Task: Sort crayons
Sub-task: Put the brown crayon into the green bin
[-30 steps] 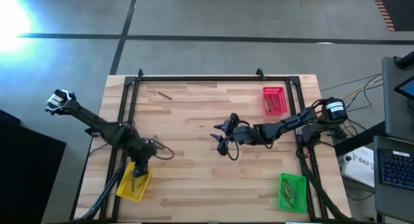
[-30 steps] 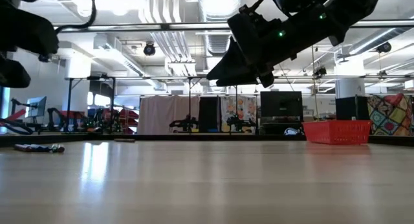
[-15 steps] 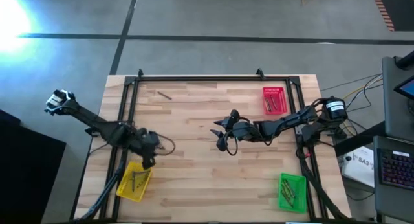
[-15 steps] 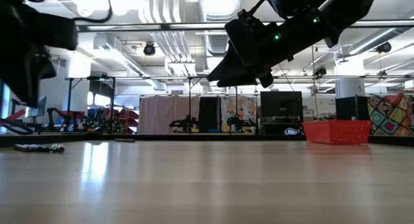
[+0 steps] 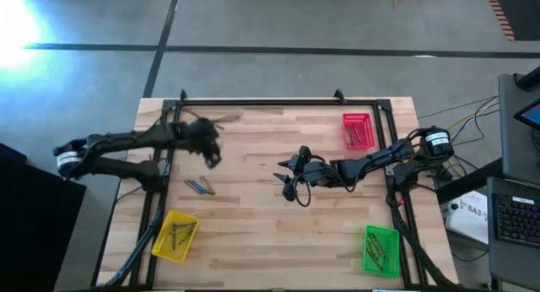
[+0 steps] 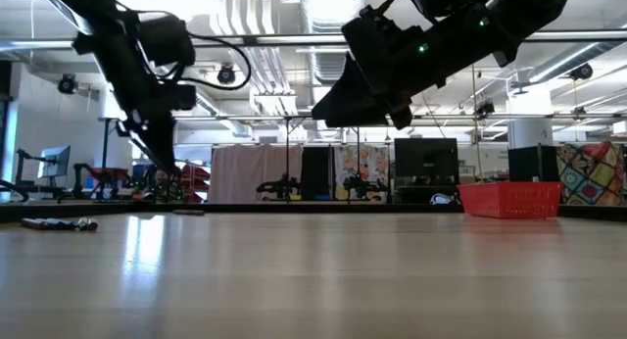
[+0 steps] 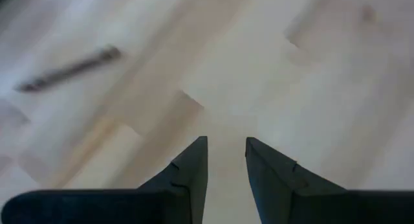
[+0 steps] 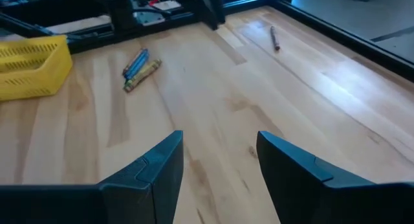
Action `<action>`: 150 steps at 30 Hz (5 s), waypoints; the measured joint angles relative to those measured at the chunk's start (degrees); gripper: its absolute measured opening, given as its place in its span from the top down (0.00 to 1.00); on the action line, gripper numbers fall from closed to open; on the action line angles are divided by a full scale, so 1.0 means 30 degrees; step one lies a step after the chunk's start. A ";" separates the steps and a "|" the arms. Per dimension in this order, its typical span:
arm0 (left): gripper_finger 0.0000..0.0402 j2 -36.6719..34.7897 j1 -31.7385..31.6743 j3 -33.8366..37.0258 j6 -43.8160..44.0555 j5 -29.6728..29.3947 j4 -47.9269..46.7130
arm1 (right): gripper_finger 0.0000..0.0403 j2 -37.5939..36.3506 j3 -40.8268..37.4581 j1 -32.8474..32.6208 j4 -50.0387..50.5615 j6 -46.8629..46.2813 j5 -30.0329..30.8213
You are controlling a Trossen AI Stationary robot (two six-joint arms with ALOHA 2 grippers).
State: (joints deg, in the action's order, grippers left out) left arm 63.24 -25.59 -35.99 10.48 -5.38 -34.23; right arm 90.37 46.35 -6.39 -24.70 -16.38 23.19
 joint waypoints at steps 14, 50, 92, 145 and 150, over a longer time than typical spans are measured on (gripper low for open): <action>0.66 0.5660 -0.4225 -0.1318 -0.6252 -0.1907 0.4671 | 0.54 0.0000 0.0000 0.0133 0.0667 0.1188 0.0118; 0.74 1.4121 -0.8233 -0.7584 -1.3685 -0.0977 0.1163 | 0.54 0.0007 -0.0080 0.0299 0.4206 -0.0369 0.0113; 1.00 0.8315 -0.2084 -0.1497 -0.1611 1.3030 1.6996 | 0.54 -0.0299 -0.0038 0.0022 0.4004 -0.3092 -0.0581; 0.90 1.3050 0.5705 0.1668 0.4874 1.0830 3.6243 | 0.95 0.1046 -0.0277 -0.0291 -0.2959 0.0127 -0.2689; 0.79 1.2261 0.5696 0.1683 0.5196 1.2793 3.6371 | 0.95 -0.1472 -0.0262 -0.0566 0.3347 -0.1112 -0.2749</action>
State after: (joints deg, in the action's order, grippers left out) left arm 100.02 -8.50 -30.94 26.07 33.00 74.88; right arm 85.95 45.56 -8.09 -14.66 -19.72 14.94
